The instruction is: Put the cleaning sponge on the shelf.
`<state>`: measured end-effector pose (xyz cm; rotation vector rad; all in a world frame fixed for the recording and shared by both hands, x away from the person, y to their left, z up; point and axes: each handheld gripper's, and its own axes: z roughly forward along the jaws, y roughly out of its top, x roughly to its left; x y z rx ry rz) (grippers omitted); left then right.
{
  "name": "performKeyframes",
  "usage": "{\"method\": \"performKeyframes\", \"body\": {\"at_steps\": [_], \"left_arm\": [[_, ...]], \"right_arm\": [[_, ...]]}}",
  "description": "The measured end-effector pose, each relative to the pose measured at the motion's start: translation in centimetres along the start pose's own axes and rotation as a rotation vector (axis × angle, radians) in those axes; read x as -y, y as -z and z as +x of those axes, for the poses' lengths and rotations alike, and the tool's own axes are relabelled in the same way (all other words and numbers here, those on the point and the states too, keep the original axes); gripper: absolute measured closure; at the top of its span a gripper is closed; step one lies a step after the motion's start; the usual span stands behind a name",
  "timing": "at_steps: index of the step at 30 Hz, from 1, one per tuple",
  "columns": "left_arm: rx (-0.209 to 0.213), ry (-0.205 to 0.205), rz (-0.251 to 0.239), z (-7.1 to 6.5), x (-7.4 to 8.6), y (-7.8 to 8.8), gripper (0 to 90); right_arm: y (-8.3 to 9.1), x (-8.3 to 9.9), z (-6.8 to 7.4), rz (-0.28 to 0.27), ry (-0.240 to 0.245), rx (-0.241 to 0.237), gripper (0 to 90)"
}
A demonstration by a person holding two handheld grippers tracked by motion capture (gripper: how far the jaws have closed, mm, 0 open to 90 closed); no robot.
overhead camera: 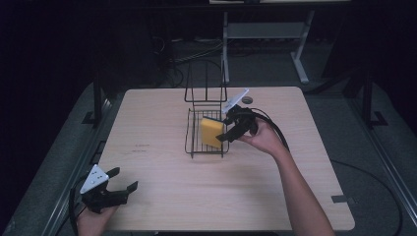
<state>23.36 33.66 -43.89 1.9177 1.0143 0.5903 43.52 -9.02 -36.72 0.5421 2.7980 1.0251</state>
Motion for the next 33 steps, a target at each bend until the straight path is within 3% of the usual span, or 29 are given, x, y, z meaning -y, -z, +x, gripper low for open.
{"method": "performKeyframes", "body": {"at_steps": [33], "left_arm": [[-0.001, -0.004, 0.005, -0.2, 0.2, 0.2, 13.8]], "right_arm": [[3.5, 1.9, -0.1, 0.030, -0.045, 0.042, 20.5]]}}
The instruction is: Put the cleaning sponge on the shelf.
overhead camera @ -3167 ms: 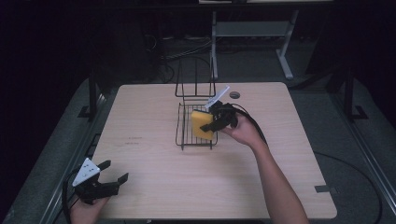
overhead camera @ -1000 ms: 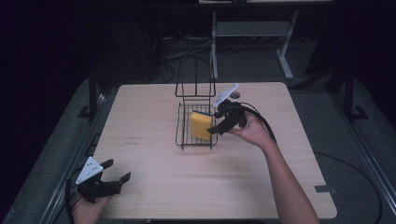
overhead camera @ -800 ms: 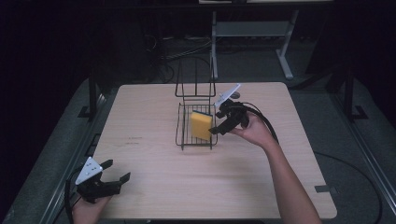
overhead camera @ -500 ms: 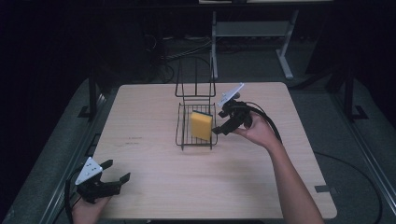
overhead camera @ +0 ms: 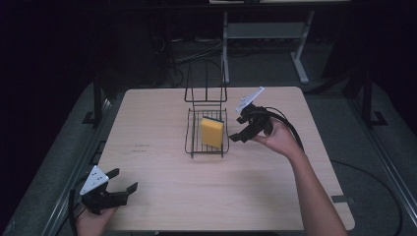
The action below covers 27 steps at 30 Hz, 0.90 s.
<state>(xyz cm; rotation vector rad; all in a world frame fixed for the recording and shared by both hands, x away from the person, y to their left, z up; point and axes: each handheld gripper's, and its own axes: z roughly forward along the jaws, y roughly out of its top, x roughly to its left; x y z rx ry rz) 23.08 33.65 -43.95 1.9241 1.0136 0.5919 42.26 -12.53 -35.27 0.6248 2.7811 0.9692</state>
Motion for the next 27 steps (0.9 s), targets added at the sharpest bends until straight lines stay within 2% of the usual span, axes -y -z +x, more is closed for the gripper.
{"method": "performKeyframes", "body": {"at_steps": [27], "left_arm": [[0.002, 0.000, -0.003, -0.13, 0.00, 0.03, 13.8]], "right_arm": [[0.95, 0.75, -0.03, 0.029, -0.008, 0.017, 20.1]]}}
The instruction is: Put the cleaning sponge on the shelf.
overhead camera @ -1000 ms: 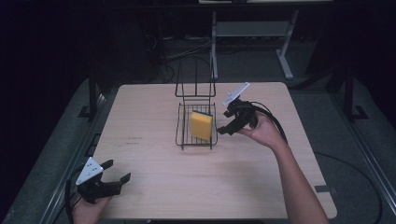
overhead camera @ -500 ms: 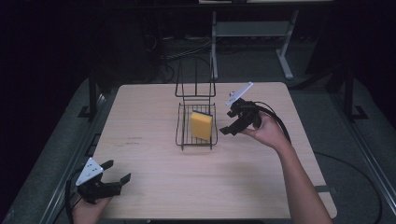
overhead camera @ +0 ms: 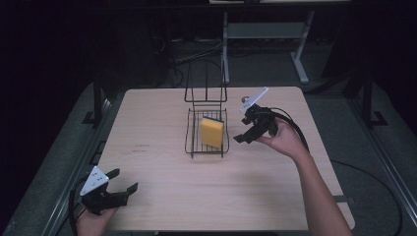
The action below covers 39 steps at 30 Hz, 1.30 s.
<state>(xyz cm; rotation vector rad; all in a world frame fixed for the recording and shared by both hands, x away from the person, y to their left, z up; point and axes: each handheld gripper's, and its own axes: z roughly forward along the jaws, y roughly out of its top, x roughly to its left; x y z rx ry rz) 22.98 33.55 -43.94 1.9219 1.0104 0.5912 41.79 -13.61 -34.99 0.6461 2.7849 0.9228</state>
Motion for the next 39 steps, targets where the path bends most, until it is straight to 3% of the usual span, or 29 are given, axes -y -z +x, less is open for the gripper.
{"method": "performKeyframes", "body": {"at_steps": [14, 39], "left_arm": [[0.002, -0.001, 0.005, 0.0, 0.0, -0.1, 13.8], [0.003, -0.008, 0.008, -0.1, 0.0, -0.2, 13.8]], "right_arm": [[0.7, 0.6, -0.2, 0.009, -0.009, 0.010, 19.9], [1.7, 4.2, -0.8, 0.011, -0.078, 0.027, 19.8]]}}
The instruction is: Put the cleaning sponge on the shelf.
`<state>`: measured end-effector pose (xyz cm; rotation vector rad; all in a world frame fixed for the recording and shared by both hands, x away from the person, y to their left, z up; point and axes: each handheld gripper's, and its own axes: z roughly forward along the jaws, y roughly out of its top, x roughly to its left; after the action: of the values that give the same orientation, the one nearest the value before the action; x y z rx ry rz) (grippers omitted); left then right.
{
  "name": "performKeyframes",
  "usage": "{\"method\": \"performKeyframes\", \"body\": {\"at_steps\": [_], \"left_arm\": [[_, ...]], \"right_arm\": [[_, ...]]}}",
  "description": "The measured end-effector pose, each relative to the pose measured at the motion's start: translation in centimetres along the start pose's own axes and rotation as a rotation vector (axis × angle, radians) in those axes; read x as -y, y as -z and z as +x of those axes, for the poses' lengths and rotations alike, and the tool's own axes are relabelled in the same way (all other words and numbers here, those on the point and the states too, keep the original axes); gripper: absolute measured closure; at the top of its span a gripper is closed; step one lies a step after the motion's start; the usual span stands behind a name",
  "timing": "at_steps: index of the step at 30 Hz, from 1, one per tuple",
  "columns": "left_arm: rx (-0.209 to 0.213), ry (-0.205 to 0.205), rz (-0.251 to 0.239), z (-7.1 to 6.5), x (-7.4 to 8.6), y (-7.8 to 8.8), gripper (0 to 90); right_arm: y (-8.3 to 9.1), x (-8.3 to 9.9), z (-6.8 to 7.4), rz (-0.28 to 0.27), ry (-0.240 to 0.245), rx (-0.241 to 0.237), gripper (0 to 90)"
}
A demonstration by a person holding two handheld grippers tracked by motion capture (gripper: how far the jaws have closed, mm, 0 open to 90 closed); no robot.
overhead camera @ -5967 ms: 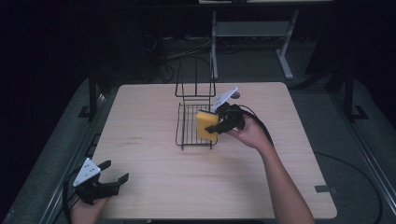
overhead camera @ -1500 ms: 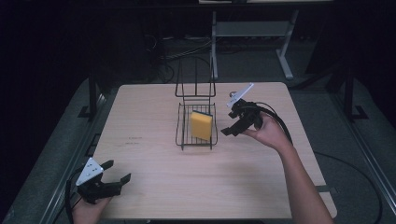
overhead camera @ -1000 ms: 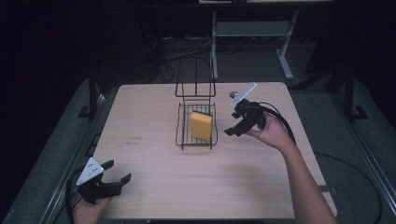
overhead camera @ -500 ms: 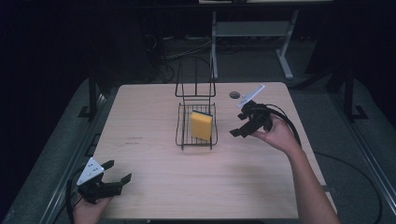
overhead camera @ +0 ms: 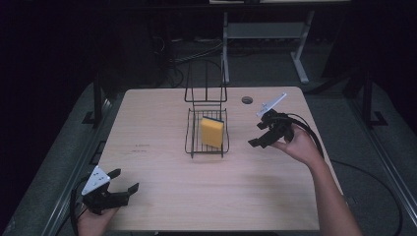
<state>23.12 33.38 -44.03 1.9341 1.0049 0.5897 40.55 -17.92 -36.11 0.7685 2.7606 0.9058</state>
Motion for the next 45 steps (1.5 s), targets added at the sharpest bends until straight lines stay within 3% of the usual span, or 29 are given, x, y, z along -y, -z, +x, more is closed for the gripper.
{"method": "performKeyframes", "body": {"at_steps": [18, 45], "left_arm": [[0.004, -0.003, 0.007, -0.1, 0.0, -0.2, 13.8], [0.006, -0.004, 0.011, -0.2, -0.1, -0.3, 13.8]], "right_arm": [[1.0, 2.6, -0.1, 0.004, -0.036, 0.014, 19.4], [0.8, 6.4, 0.2, 0.033, -0.094, 0.009, 19.2]]}}
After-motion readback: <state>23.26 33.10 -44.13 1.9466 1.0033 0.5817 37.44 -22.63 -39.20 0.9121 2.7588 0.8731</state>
